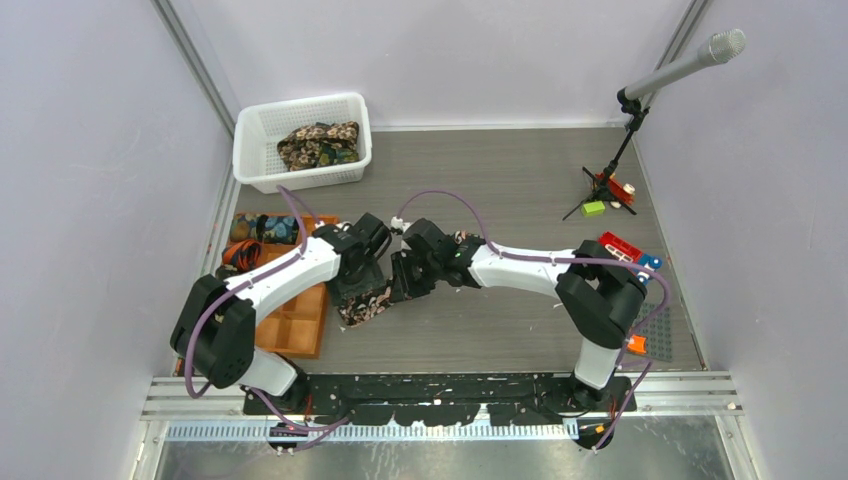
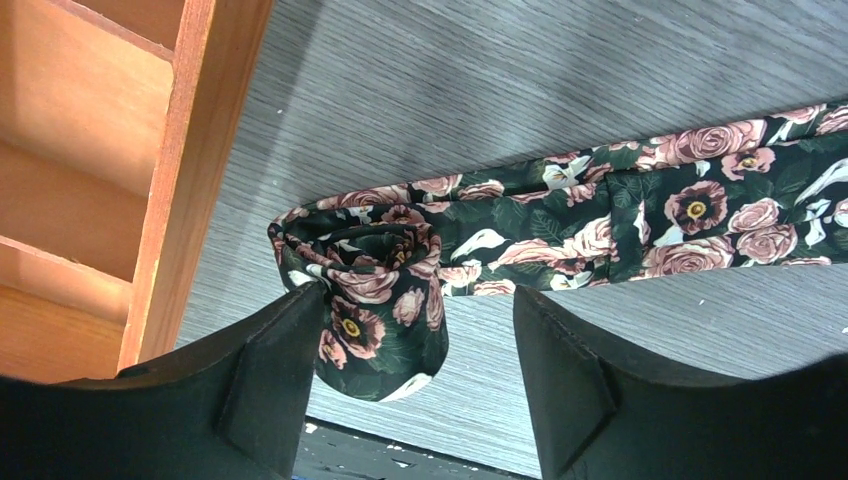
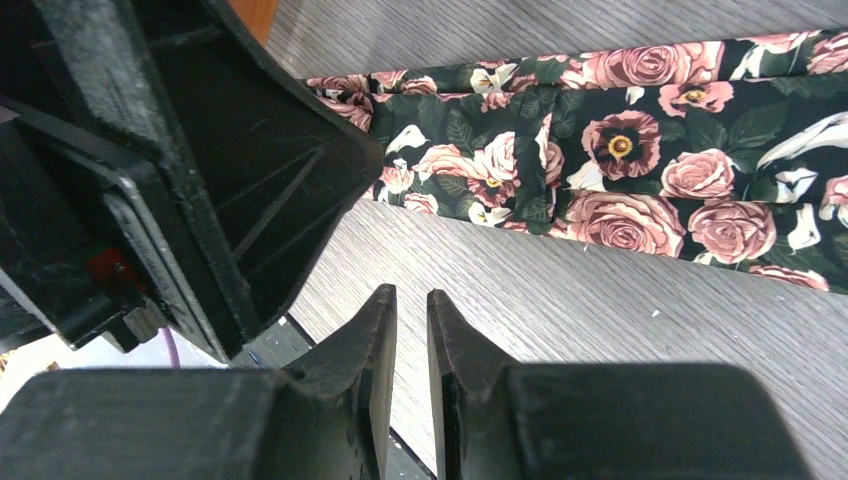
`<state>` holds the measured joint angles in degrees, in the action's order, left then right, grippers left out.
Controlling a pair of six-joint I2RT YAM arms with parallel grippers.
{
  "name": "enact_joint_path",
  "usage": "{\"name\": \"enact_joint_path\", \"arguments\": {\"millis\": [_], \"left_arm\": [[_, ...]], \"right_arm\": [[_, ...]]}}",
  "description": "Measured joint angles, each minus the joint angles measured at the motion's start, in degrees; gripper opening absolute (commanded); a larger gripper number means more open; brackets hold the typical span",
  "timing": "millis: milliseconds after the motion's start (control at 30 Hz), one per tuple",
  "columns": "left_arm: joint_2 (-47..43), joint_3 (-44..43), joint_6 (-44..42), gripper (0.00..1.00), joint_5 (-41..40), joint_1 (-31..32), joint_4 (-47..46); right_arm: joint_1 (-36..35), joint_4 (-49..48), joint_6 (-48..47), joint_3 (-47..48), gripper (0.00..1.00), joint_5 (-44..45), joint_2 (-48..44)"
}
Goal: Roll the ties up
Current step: Roll the tie at the center of the board.
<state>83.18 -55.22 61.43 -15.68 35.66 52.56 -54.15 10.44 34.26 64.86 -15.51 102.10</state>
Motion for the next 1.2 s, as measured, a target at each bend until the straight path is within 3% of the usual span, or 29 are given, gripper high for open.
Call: {"name": "enact_joint_path", "arguments": {"millis": [1200], "left_arm": [[8.7, -5.7, 4.3, 0.73, 2.6, 2.6, -6.1]], "right_arm": [[1.0, 0.5, 0.4, -4.7, 0.23, 1.8, -7.0]]}}
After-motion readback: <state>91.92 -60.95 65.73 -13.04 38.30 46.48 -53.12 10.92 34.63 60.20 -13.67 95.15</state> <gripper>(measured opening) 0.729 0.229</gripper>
